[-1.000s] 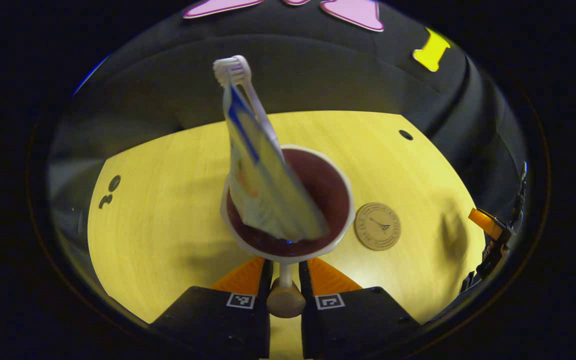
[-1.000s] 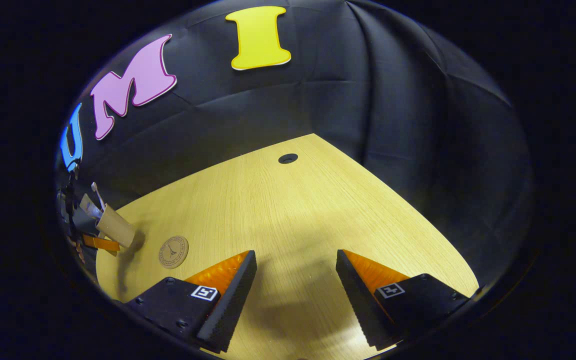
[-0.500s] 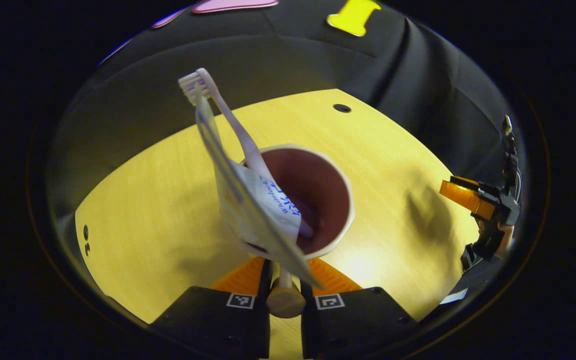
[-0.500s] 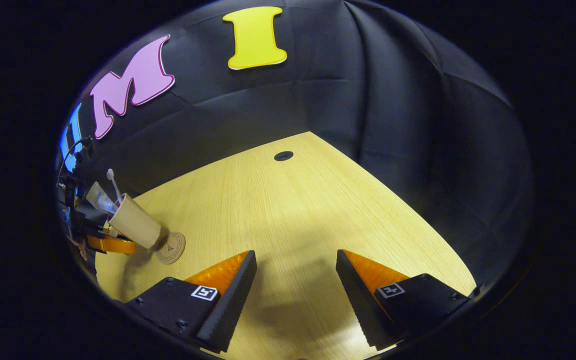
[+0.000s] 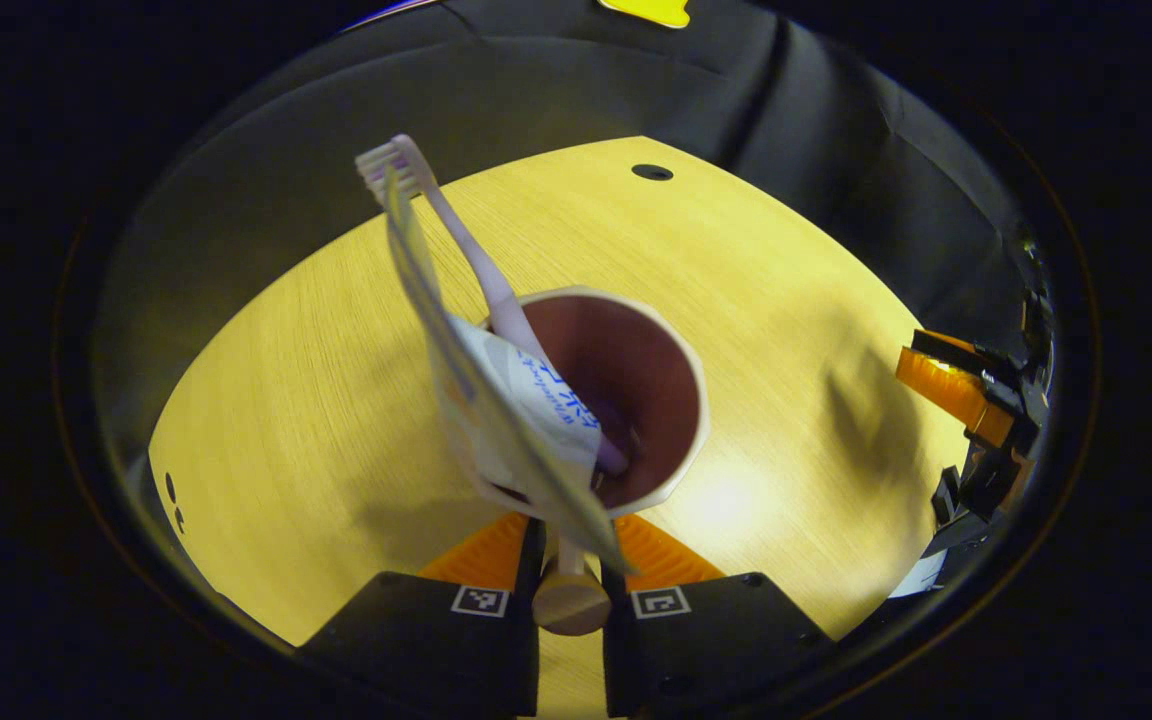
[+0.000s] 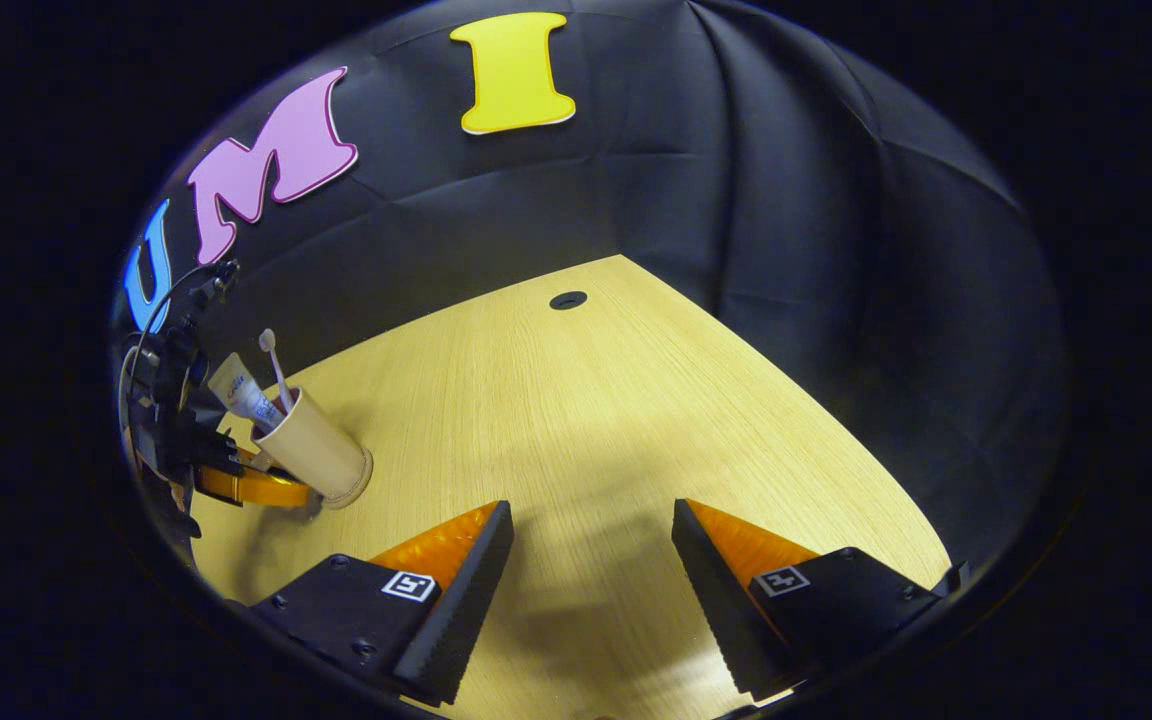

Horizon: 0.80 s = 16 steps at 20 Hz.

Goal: Put the toothbrush and toothpaste on the desktop into the cup, then pick up the cup and place it on the coaster on the desktop.

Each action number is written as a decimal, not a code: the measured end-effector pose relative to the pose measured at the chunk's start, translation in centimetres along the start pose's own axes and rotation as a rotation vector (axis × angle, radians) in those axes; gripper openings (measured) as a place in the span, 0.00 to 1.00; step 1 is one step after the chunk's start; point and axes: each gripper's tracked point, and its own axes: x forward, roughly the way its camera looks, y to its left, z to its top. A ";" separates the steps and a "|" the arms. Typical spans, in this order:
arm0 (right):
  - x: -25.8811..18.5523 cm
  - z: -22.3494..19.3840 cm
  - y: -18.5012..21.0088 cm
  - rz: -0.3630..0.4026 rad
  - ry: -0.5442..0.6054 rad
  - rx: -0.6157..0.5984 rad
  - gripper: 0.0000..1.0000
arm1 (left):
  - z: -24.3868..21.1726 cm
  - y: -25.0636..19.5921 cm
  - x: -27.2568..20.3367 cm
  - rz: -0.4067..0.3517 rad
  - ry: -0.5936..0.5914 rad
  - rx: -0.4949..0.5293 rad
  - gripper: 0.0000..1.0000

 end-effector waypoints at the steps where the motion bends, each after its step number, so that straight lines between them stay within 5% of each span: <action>1: -0.1 0.0 -0.1 -0.001 -0.001 -0.001 0.99 | 0.0 0.1 0.0 0.003 -0.001 -0.006 0.35; 3: -0.1 -0.2 -0.1 0.001 0.002 0.005 0.99 | 0.2 0.1 0.0 0.010 -0.010 -0.011 0.32; 7: -0.7 0.2 0.3 0.006 -0.012 0.010 0.98 | 0.9 0.8 -1.0 0.045 -0.045 -0.039 0.53; 10: -1.7 0.3 1.0 0.017 -0.017 0.002 0.98 | 1.4 0.5 -2.6 0.051 -0.097 -0.088 1.00; 16: -5.7 2.9 3.3 0.052 -0.082 -0.022 0.98 | 0.9 1.9 -9.9 0.132 -0.248 -0.150 0.96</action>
